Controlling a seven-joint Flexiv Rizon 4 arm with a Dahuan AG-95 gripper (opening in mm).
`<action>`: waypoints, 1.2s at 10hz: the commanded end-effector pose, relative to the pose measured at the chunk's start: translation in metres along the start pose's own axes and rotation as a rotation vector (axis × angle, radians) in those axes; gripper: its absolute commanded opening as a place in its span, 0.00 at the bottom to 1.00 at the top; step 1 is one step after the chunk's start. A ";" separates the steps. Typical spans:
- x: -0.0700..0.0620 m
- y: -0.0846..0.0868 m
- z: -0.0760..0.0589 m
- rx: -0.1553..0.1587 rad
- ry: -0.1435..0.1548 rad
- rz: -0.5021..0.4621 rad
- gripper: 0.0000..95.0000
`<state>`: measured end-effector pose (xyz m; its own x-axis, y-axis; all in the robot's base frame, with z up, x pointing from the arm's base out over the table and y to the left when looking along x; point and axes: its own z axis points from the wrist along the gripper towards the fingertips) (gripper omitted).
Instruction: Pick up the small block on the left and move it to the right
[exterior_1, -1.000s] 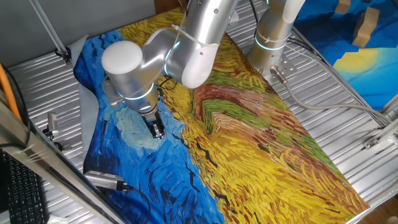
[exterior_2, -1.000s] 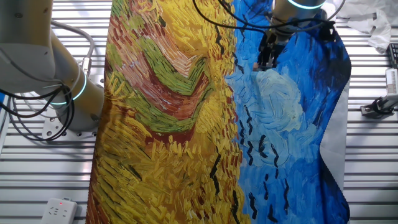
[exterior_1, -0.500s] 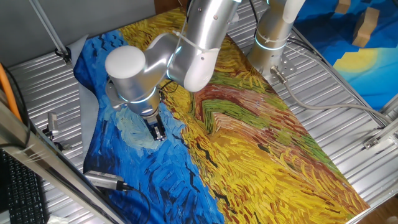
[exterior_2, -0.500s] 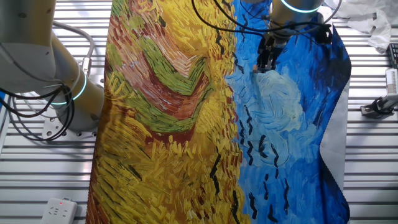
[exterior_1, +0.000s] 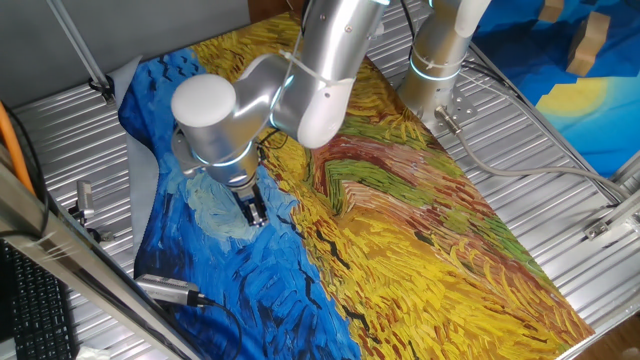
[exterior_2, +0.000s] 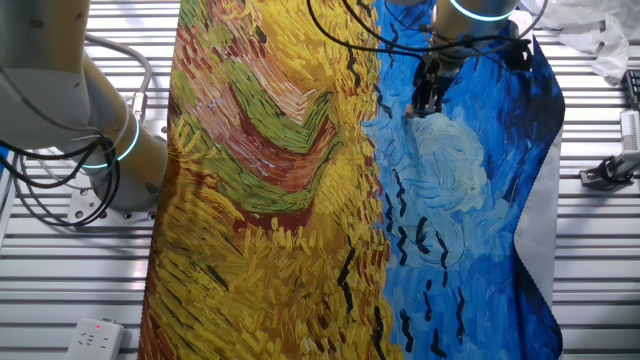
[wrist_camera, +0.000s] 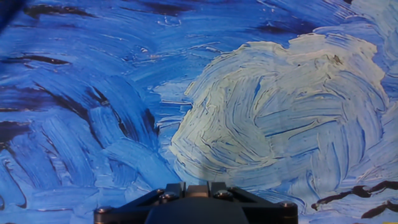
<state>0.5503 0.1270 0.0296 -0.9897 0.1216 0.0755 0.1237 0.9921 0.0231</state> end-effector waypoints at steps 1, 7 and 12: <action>0.001 -0.001 0.000 0.001 -0.002 0.000 0.00; 0.001 0.000 0.002 0.013 -0.029 -0.010 0.00; 0.001 0.000 0.009 0.022 -0.036 -0.010 0.00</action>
<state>0.5476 0.1274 0.0222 -0.9929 0.1126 0.0378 0.1125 0.9936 -0.0035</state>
